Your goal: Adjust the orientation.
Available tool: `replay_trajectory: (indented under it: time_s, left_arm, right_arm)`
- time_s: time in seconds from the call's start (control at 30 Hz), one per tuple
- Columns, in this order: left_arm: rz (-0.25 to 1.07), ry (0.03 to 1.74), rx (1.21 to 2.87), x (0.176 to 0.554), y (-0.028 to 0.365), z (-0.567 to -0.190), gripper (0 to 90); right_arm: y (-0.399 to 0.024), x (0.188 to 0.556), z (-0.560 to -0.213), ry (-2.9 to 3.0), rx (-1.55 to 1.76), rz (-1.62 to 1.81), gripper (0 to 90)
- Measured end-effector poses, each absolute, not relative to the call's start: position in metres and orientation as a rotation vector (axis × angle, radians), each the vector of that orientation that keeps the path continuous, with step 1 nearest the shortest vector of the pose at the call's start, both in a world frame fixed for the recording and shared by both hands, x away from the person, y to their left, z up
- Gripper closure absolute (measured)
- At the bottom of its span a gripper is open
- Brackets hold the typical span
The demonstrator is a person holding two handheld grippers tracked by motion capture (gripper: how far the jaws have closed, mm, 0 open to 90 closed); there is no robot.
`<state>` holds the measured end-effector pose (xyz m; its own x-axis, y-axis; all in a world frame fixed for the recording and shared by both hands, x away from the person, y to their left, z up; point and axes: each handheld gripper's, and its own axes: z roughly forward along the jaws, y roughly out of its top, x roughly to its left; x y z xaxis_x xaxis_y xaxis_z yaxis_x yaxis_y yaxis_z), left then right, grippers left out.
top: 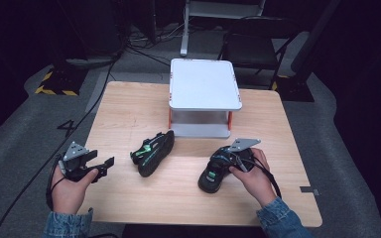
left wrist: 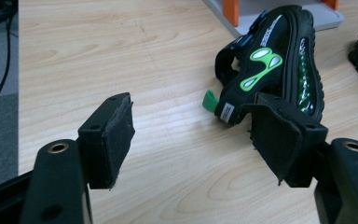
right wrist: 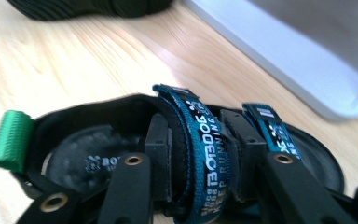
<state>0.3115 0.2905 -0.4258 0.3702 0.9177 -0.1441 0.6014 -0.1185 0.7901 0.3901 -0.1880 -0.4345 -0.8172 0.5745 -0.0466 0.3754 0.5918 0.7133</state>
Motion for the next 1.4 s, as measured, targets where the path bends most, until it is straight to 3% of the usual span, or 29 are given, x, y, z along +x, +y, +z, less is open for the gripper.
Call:
replay_trajectory:
  time_s: [0.4,0.63,0.73,0.9,1.03,1.13,1.4]
  left_arm:
    - [0.513,1.386,1.789,0.287,0.306,-0.429,30.7]
    - [0.502,1.374,1.795,0.292,0.304,-0.43,30.7]
    - [0.495,1.356,1.811,0.298,0.3,-0.429,30.6]
    - [0.5,1.353,1.82,0.307,0.296,-0.429,30.5]
    - [0.506,1.349,1.835,0.317,0.294,-0.429,30.4]
    - [0.507,1.349,1.842,0.323,0.294,-0.431,30.4]
    - [0.489,1.351,1.812,0.339,0.298,-0.431,30.4]
  right_arm:
    - [-0.133,0.395,-0.438,2.679,0.258,1.194,65.2]
    - [-0.14,0.395,-0.441,2.667,0.345,1.205,56.8]
    - [-0.146,0.389,-0.436,2.648,0.509,1.279,43.7]
    - [-0.155,0.383,-0.427,2.555,0.725,1.292,38.0]
    - [-0.158,0.382,-0.419,2.511,0.785,1.287,38.6]
    - [-0.153,0.384,-0.412,2.507,0.739,1.291,48.5]
    - [-0.12,0.391,-0.401,2.478,0.769,1.248,43.9]
